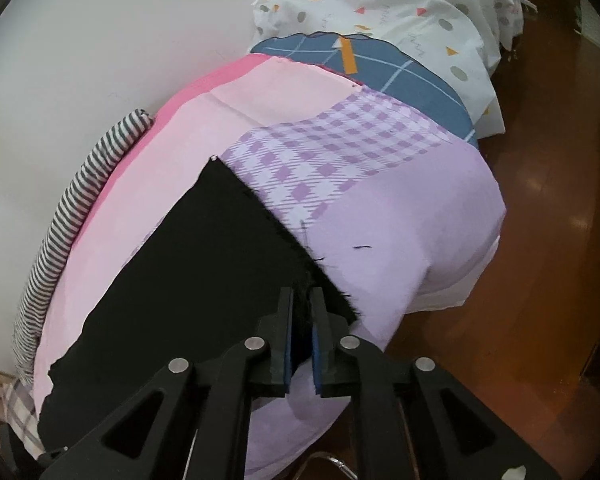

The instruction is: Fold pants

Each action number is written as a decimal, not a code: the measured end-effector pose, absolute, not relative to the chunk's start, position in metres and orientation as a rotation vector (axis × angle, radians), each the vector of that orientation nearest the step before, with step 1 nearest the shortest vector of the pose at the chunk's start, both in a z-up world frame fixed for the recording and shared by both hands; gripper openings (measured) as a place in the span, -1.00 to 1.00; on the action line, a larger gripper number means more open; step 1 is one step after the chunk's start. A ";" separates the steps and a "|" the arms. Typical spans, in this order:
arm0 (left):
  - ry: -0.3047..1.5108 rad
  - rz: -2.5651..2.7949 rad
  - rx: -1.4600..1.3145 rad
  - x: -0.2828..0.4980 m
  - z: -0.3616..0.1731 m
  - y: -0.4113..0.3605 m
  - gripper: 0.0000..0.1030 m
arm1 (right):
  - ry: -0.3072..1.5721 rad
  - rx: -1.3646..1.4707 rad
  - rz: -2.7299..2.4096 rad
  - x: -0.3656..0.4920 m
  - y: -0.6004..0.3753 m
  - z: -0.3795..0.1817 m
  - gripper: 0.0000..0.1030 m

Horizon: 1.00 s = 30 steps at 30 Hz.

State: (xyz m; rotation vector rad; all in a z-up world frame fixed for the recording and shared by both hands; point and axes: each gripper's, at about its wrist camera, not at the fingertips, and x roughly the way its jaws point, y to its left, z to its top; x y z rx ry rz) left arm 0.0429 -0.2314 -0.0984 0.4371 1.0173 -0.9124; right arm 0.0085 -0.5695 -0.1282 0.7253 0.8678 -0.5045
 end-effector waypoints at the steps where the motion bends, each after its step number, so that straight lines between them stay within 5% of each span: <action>1: 1.030 -0.920 0.393 0.047 -0.096 -0.228 -0.62 | 0.871 0.724 -0.514 0.007 -0.571 -0.128 -0.81; 5: 1.044 -0.929 0.272 0.057 -0.084 -0.214 -0.26 | 0.866 0.727 -0.555 -0.001 -0.579 -0.123 -0.65; 9: 0.980 -0.887 0.159 0.072 -0.062 -0.185 -0.14 | 0.840 0.691 -0.580 -0.006 -0.579 -0.103 -0.55; 25: 0.912 -0.240 -0.006 0.133 -0.061 0.024 -0.08 | 0.997 0.306 0.146 0.184 -0.358 -0.064 -0.54; 30: 0.923 -0.144 -0.040 0.129 -0.069 0.077 -0.08 | 1.081 0.199 0.406 0.244 -0.257 -0.077 -0.34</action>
